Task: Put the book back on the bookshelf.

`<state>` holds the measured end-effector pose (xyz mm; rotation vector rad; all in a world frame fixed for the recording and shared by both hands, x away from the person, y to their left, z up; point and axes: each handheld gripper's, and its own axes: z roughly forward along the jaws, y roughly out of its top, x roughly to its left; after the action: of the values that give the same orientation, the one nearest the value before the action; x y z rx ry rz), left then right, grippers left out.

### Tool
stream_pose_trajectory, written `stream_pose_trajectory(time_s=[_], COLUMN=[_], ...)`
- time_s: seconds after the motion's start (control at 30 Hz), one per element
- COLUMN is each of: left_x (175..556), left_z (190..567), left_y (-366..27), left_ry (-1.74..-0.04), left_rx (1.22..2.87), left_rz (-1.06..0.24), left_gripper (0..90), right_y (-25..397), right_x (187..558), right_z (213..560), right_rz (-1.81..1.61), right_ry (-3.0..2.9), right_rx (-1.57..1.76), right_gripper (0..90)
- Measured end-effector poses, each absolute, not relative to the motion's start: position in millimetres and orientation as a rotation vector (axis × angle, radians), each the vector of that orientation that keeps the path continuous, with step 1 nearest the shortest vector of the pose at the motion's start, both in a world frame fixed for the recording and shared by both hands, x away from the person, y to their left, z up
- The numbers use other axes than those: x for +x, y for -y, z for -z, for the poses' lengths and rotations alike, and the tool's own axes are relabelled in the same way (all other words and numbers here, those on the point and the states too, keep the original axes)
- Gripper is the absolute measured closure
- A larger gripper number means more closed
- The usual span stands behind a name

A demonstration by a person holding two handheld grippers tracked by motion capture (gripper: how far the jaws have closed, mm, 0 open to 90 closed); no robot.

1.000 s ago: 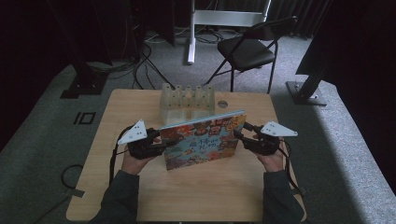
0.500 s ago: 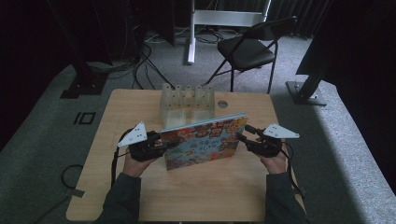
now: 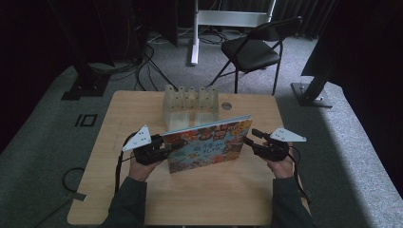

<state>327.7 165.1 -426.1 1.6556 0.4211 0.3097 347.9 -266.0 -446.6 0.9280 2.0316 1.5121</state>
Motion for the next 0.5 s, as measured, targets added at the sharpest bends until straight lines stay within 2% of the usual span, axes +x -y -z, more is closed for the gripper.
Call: stream_pose_trajectory(time_s=[0.5], left_x=[329.0], left_z=[433.3], left_y=[-156.9], left_ry=[-0.411], left_rx=[1.632], left_rz=[-0.312], left_gripper=[63.4], right_y=[272.8], right_x=[349.8], right_z=[455.8], right_rz=[-1.487], right_ry=[-2.035], right_rx=[0.968], right_gripper=[47.0])
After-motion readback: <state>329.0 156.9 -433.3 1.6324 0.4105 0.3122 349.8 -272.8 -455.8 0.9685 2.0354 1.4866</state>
